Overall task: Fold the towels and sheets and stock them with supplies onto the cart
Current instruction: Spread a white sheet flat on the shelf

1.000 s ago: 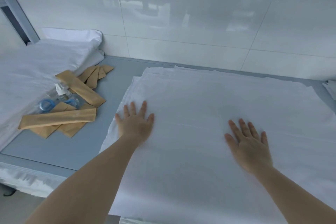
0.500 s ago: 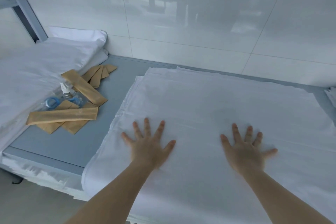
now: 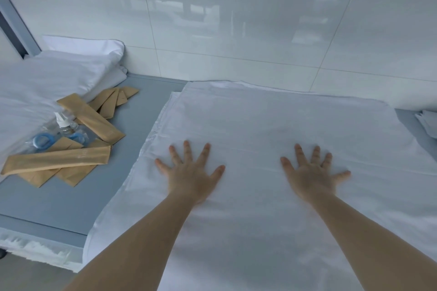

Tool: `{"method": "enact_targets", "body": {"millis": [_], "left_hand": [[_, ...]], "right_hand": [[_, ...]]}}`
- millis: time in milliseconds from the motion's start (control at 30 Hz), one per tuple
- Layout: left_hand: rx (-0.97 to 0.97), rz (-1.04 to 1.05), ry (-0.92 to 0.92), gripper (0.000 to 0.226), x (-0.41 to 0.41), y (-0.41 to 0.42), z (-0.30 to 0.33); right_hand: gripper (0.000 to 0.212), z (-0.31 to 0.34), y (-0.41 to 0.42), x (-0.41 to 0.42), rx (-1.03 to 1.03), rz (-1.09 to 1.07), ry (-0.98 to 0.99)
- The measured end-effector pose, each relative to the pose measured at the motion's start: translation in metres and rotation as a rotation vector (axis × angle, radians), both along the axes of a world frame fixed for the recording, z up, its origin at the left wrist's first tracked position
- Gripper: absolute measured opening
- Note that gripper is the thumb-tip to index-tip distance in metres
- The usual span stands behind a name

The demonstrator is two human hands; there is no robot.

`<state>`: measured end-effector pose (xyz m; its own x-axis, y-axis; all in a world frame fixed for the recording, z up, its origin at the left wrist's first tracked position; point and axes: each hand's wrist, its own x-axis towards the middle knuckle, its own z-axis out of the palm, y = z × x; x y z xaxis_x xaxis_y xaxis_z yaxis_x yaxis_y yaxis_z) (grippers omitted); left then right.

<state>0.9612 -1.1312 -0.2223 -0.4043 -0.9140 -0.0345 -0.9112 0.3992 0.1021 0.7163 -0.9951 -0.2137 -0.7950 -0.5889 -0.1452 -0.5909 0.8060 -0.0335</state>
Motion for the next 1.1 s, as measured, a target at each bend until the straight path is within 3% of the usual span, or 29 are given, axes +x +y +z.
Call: {"method": "enact_targets", "body": {"millis": [167, 367, 600, 767, 867, 1000, 1100], "left_hand": [[0.018, -0.008, -0.005, 0.081, -0.002, -0.004, 0.002], [0.043, -0.018, -0.011, 0.083, -0.002, -0.003, 0.006], [0.067, -0.14, -0.034, 0.078, 0.022, -0.021, 0.007], [0.087, -0.053, -0.015, 0.066, 0.066, -0.021, 0.007], [0.098, 0.008, 0.006, 0.06, 0.057, 0.01, 0.011], [0.077, -0.192, 0.109, 0.056, 0.006, 0.101, 0.008], [0.051, -0.215, 0.042, 0.06, -0.008, 0.138, 0.001]], "right_hand": [[0.066, 0.01, 0.002, 0.016, -0.026, 0.016, -0.047], [0.072, -0.012, 0.031, 0.118, -0.033, 0.241, 0.003], [0.073, -0.008, 0.033, 0.124, -0.037, 0.233, 0.033], [0.073, -0.009, 0.036, 0.123, -0.05, 0.233, 0.027], [0.071, -0.008, 0.037, 0.123, -0.042, 0.237, 0.017], [0.066, -0.005, 0.037, 0.122, -0.054, 0.228, 0.01], [0.062, -0.004, 0.037, 0.121, -0.044, 0.255, -0.015]]}}
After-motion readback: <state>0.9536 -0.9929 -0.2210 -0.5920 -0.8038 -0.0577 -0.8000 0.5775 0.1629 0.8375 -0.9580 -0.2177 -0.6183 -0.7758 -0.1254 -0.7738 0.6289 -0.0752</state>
